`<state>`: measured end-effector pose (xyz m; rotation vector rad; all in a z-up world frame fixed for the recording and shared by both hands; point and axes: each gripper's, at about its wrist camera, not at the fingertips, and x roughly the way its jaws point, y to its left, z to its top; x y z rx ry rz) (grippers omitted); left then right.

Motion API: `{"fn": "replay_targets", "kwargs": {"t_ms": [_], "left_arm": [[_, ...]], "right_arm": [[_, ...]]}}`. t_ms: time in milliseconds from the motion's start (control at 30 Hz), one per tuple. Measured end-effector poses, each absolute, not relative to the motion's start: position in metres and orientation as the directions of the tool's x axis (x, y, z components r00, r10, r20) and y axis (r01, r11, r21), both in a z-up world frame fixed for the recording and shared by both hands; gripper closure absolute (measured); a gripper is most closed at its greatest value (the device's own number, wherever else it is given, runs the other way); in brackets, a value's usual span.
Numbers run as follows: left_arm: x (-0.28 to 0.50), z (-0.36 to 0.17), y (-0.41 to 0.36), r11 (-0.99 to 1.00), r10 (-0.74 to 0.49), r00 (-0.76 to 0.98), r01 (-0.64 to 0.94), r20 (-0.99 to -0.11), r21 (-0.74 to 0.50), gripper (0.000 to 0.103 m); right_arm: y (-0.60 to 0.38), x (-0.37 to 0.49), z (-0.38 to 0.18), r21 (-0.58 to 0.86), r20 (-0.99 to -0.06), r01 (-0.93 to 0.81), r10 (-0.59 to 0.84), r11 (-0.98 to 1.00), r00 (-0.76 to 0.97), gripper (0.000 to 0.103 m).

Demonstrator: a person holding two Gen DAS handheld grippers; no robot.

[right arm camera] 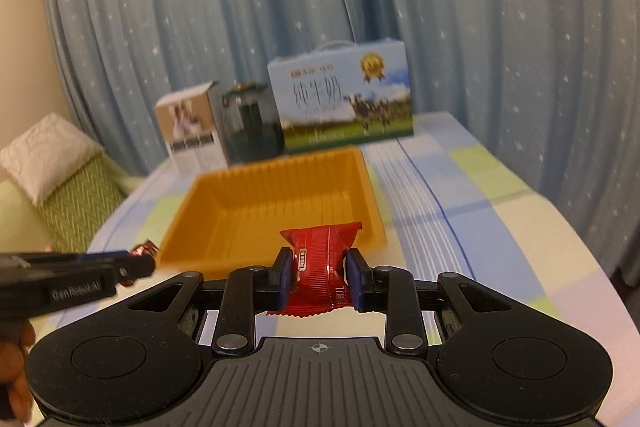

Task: Organize snacks
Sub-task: 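Carry both red candies over the orange tray and open both tools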

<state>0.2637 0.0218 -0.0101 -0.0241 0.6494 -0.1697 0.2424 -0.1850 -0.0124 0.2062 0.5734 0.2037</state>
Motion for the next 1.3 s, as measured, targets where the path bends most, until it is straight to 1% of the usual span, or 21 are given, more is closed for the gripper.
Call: {"fn": "replay_targets", "kwargs": {"t_ms": [200,533,733,800,1000,1233,1267,1300], "left_arm": [[0.305,-0.014,0.023,0.988,-0.155,0.792,0.127,-0.591,-0.088,0.080],[0.351,-0.031,0.036,0.988,-0.150,0.792,0.104,-0.591,-0.113,0.080],[0.365,-0.043,0.036,0.984,-0.175,0.780,0.119,-0.601,-0.132,0.080],[0.368,-0.046,0.038,0.984,-0.172,0.780,0.112,-0.602,-0.137,0.069],[0.364,-0.045,0.044,0.989,-0.141,0.784,0.085,-0.604,-0.121,0.069],[0.363,-0.042,0.047,0.989,-0.142,0.787,0.085,-0.600,-0.124,0.069],[0.363,-0.043,0.047,0.989,-0.142,0.787,0.083,-0.600,-0.125,0.069],[0.362,-0.043,0.047,0.989,-0.142,0.786,0.083,-0.601,-0.125,0.067]], "right_arm": [[-0.174,0.294,-0.017,0.280,-0.506,-0.146,0.275,0.949,0.818,0.074],[-0.164,0.354,-0.043,0.295,-0.534,-0.133,0.279,0.946,0.798,0.074],[-0.161,0.368,-0.055,0.303,-0.556,-0.122,0.280,0.945,0.783,0.074],[-0.160,0.370,-0.058,0.306,-0.561,-0.122,0.282,0.944,0.779,0.074],[-0.160,0.368,-0.061,0.312,-0.565,-0.121,0.286,0.942,0.774,0.074],[-0.156,0.368,-0.062,0.336,-0.548,-0.150,0.323,0.930,0.771,0.074],[-0.156,0.368,-0.063,0.348,-0.543,-0.160,0.338,0.924,0.769,0.073],[-0.155,0.369,-0.064,0.353,-0.543,-0.162,0.343,0.921,0.766,0.062]]}}
